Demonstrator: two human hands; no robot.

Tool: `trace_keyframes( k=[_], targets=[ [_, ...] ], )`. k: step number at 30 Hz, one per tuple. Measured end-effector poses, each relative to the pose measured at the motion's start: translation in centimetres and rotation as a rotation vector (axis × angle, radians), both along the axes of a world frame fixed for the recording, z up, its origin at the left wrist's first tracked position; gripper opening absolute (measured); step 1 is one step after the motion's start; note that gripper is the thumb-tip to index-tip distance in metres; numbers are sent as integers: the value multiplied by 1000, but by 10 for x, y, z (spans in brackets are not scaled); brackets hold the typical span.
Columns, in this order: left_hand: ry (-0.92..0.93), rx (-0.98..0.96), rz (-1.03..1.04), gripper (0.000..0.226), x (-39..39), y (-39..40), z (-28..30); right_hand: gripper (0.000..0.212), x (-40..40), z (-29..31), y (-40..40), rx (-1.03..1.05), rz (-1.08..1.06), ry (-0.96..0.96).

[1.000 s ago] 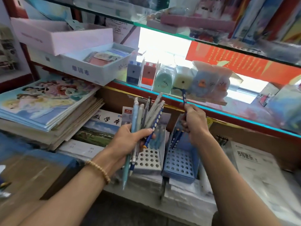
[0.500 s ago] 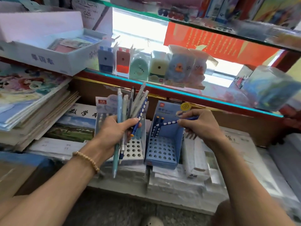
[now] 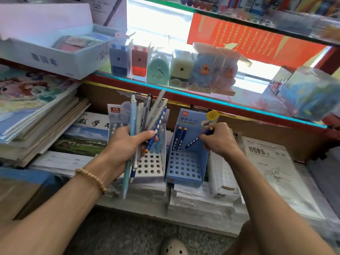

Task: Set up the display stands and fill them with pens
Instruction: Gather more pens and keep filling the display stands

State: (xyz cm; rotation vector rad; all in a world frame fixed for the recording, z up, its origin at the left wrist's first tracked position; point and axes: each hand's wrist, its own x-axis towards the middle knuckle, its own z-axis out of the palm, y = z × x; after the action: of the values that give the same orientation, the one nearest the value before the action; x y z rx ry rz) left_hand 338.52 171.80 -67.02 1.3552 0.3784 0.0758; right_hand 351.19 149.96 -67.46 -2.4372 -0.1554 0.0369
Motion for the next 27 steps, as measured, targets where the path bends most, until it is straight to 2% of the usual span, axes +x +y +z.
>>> trace_keyframes(
  k=[7, 15, 23, 27],
  targets=[
    [-6, 3, 2, 10, -1, -4, 1, 13, 2, -14, 13, -60, 32, 83],
    [-15, 1, -26, 12, -2, -6, 1, 15, 6, -31, 30, 71, -27, 28],
    [-19, 9, -39, 10, -2, -4, 0, 19, 11, -41, 41, -154, 4, -136],
    [-22, 14, -50, 12, -2, -5, 0, 28, 6, -52, 38, -187, 32, -87]
  ],
)
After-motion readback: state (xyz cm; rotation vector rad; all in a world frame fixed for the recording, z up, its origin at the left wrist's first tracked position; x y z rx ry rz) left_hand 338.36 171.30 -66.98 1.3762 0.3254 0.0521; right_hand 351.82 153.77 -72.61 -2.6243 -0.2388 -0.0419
